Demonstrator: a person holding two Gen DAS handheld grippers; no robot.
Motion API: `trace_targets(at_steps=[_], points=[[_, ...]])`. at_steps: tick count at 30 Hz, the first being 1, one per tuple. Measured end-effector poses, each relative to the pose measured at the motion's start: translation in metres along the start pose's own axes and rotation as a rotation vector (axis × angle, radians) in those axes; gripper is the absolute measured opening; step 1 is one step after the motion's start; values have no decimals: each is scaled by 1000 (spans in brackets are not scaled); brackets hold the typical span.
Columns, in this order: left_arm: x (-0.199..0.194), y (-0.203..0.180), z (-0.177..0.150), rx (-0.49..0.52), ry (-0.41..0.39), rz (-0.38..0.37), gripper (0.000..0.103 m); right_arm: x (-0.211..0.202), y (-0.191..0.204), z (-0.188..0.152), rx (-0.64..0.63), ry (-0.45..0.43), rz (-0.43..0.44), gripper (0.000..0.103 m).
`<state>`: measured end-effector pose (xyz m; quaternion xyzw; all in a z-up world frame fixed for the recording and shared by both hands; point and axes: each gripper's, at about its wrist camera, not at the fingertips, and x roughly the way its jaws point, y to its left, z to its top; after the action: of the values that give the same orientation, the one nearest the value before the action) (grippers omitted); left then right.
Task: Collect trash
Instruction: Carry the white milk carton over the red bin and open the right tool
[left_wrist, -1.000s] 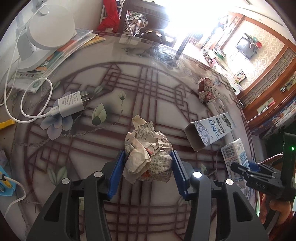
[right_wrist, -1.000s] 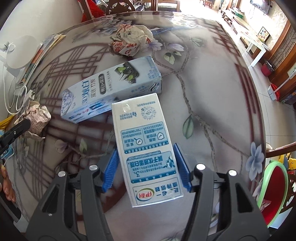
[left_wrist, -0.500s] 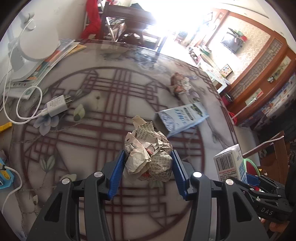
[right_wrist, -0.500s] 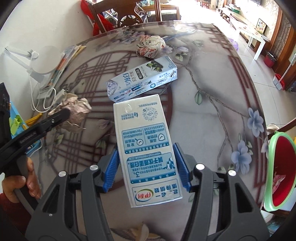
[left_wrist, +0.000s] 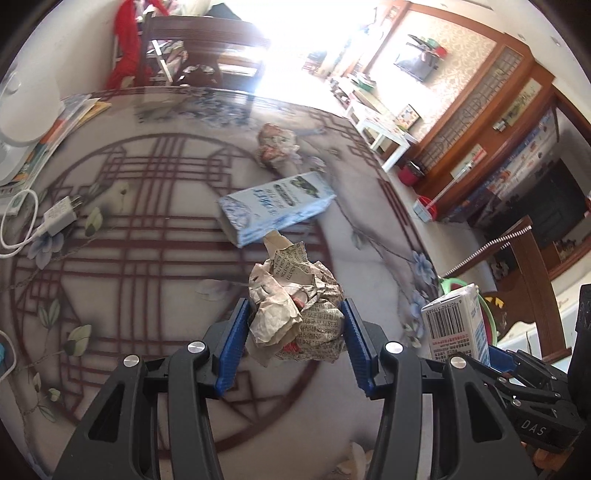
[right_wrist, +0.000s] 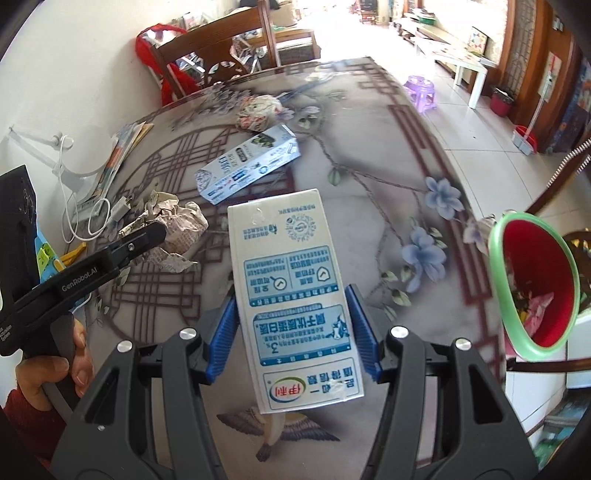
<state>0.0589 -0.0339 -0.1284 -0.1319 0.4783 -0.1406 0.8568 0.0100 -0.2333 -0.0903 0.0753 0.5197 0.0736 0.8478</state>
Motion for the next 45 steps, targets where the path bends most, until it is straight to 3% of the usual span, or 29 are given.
trace_targets(at_steps=[12,25,35,45], points=[[2,-48,-11,86,37,-65,47,-30,-51,-24,123,-45,-76,54],[9,-79,-13,82,31,-31,47,-40,-103,-24,170,-71,-80,54],[26,-139,-12,148,31,-39,47,-53,-157,-19,186,-90,-80,53],[52,-197,-16,219,69,-55,47,-63,-233,-17,256,-99,-141,53]])
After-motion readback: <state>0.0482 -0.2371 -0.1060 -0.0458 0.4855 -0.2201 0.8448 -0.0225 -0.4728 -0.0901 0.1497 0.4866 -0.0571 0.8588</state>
